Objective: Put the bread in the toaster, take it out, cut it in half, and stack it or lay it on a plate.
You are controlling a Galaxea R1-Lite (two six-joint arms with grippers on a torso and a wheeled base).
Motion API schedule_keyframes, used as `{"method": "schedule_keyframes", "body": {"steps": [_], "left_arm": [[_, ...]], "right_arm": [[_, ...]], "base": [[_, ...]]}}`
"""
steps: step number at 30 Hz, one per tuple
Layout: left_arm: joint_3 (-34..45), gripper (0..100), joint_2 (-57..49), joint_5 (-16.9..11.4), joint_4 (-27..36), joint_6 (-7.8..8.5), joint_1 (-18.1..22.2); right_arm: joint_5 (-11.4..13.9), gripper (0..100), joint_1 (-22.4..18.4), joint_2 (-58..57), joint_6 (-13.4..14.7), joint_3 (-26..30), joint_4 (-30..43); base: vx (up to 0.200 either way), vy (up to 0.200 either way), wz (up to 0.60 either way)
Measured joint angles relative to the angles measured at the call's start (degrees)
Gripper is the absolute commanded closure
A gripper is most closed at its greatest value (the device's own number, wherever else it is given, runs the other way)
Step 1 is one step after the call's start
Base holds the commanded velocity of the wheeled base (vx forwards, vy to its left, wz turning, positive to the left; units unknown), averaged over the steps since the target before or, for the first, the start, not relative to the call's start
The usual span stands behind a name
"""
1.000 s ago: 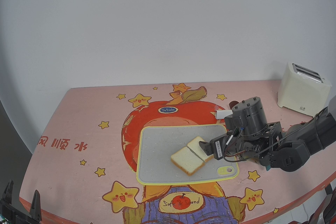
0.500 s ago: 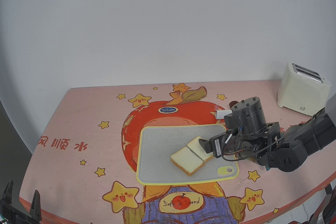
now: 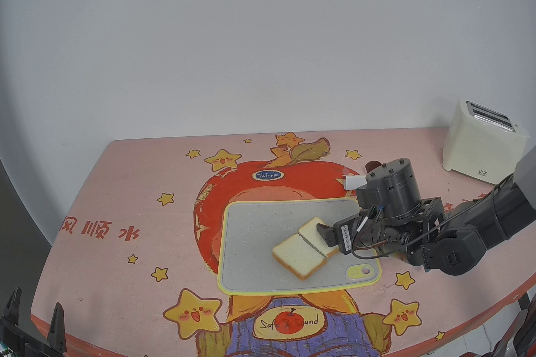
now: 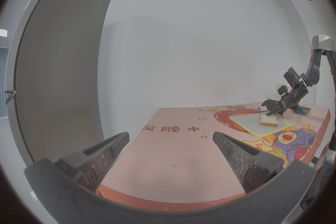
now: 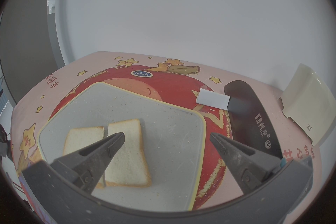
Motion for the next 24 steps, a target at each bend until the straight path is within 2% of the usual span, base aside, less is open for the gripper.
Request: {"method": "schedule_keyframes", "body": {"steps": [24], "left_arm": [[0.0,0,0.0,0.0,0.0,0.0,0.0]], "right_arm": [[0.0,0,0.1,0.4,0.0,0.1,0.0]], "base": [[0.0,0.0,0.0]]}}
